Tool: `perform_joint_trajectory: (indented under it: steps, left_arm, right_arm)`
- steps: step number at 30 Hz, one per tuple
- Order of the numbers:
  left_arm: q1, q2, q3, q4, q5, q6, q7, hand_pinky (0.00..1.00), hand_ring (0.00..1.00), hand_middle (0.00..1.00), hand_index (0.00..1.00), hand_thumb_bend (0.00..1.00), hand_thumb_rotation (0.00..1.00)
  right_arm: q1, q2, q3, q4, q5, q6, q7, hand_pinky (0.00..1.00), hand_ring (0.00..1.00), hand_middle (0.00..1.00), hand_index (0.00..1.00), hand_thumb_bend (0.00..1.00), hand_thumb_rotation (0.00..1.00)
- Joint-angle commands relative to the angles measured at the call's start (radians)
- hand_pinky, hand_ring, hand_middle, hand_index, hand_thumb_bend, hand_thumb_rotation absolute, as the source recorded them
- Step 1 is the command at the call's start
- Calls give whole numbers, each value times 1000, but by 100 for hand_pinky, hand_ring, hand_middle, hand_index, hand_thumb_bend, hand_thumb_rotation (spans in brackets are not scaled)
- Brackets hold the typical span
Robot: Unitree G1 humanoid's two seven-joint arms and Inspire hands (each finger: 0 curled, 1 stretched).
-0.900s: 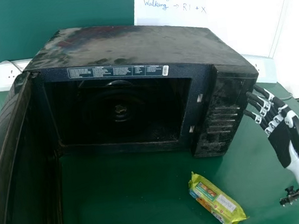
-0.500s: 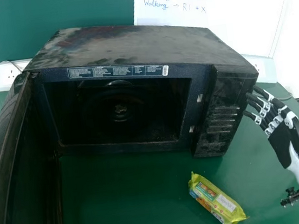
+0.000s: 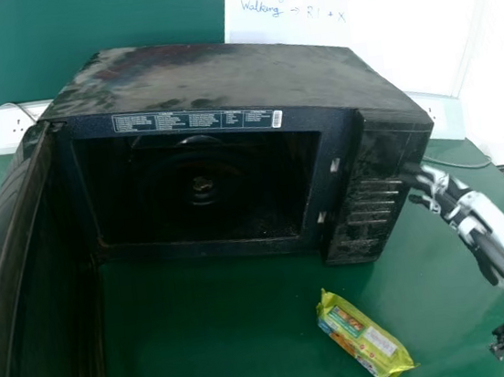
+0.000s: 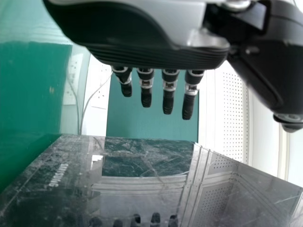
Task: Put biscuit inside oven
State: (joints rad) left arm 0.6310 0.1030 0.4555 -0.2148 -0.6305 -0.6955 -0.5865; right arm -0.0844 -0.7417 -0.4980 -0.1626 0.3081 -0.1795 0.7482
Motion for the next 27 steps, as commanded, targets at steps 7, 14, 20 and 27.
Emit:
perform_joint_trajectory:
  steps: [7, 14, 20, 27]
  left_arm:
    - [8, -16, -6, -7, 1, -9, -8, 89, 84, 89, 91, 100, 100]
    - [19, -21, -7, -23, 10, 1, -1, 99, 90, 93, 94, 100, 100]
    - [22, -26, -6, -27, 17, 2, 6, 100, 90, 93, 94, 100, 100]
    - [22, -28, -5, -25, 25, -6, 7, 99, 90, 93, 97, 100, 100]
  right_arm:
    - [59, -93, 7, -60, -161, -113, 2, 97, 93, 96, 100, 47, 87]
    - [97, -181, 24, -201, -349, -63, -2, 98, 93, 97, 100, 49, 85]
    - [114, -236, 58, -224, -477, -92, 0, 96, 92, 97, 100, 51, 83]
    - [106, -313, 117, -227, -569, -119, 40, 98, 93, 97, 100, 50, 83]
